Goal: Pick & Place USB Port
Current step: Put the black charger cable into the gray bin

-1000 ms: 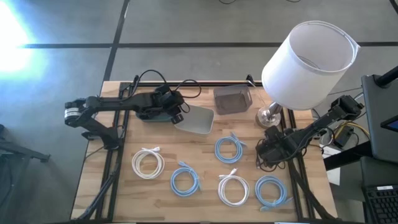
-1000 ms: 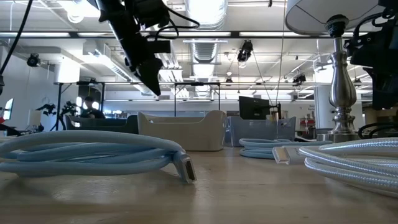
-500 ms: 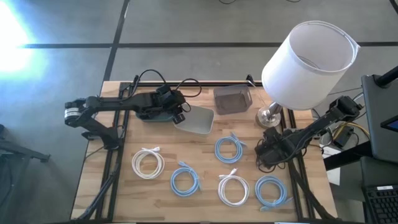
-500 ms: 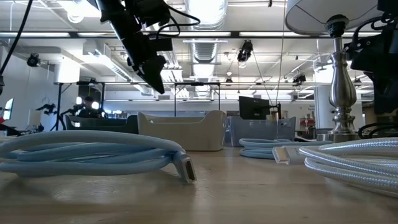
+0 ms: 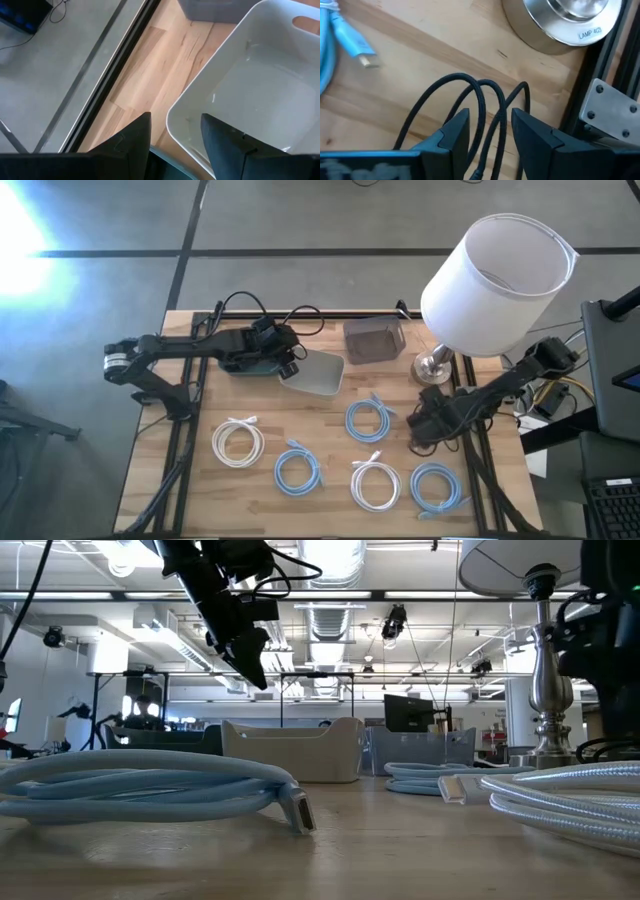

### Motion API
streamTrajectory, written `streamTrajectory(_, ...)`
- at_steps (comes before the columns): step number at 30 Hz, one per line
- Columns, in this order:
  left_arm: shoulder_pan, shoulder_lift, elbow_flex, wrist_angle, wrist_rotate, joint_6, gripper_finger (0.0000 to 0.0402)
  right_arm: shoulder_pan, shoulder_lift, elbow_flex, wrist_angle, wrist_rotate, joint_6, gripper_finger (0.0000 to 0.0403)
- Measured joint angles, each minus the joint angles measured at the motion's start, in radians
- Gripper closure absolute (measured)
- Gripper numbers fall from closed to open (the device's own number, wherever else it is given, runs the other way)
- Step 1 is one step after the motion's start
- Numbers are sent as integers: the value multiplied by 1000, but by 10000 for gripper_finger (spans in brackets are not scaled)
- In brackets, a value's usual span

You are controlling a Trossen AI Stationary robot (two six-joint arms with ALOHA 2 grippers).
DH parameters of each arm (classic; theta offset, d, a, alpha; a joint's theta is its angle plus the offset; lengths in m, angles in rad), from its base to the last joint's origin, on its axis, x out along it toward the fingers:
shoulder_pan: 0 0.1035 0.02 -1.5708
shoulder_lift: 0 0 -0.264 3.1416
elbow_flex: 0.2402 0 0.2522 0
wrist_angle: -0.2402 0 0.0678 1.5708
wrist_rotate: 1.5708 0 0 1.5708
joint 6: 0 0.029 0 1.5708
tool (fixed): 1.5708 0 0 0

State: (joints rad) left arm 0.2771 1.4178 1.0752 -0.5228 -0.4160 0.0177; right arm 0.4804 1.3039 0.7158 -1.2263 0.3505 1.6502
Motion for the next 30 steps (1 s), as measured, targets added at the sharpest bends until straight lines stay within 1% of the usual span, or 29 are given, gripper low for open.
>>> streamTrajectory(6,0,0,0,1,0,1,225,-73,41,0,3,-13,-16,262)
streamTrajectory(10,0,0,0,8,0,0,225,-117,71,-1,15,-45,-38,262)
streamTrajectory(15,0,0,0,8,0,1,225,-153,117,-2,17,-95,-37,262)
streamTrajectory(21,0,0,0,10,0,1,225,-185,154,-2,26,-126,-39,265)
streamTrajectory(25,0,0,0,12,1,0,225,-206,170,-2,33,-127,-88,285)
streamTrajectory(27,0,0,0,13,1,0,225,-215,176,-2,39,-129,-121,304)
streamTrajectory(30,0,0,0,16,6,-3,225,-228,179,-2,60,-169,-179,339)
